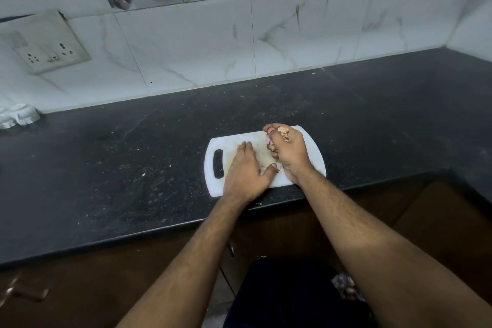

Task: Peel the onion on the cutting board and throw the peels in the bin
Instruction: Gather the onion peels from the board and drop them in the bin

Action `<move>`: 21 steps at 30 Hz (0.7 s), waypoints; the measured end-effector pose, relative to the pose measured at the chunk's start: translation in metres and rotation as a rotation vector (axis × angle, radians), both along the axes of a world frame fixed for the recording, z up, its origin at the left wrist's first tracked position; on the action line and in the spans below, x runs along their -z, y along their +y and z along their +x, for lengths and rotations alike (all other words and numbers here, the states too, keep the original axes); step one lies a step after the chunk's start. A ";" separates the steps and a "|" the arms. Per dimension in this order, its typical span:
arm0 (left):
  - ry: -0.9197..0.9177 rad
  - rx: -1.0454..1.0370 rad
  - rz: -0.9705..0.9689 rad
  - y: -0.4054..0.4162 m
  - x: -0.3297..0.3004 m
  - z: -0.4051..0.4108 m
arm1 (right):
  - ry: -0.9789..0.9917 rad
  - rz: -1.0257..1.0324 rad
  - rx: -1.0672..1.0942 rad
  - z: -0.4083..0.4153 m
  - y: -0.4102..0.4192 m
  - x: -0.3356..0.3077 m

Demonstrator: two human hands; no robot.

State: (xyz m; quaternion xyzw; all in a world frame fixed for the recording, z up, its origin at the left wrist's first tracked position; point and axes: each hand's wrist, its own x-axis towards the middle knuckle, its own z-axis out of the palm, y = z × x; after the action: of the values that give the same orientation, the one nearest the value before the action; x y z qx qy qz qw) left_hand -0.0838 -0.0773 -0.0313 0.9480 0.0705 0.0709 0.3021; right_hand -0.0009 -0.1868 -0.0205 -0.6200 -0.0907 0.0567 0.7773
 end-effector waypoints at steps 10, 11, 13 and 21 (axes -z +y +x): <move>0.053 0.046 0.301 0.023 -0.006 0.028 | 0.014 0.000 0.063 -0.001 -0.001 -0.001; 0.048 0.057 0.300 0.029 -0.006 0.033 | 0.011 0.000 0.052 -0.002 -0.001 -0.001; 0.020 0.067 0.283 0.037 -0.004 0.040 | 0.015 0.016 0.045 -0.003 0.000 -0.001; -0.077 0.000 0.171 0.040 0.002 0.058 | 0.044 0.035 0.022 -0.002 -0.001 -0.003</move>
State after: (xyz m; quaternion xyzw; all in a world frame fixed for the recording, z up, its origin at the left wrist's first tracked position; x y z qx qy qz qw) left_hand -0.0254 -0.0369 -0.0332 0.9669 0.0527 0.1131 0.2224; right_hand -0.0033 -0.1879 -0.0180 -0.6060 -0.0681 0.0602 0.7903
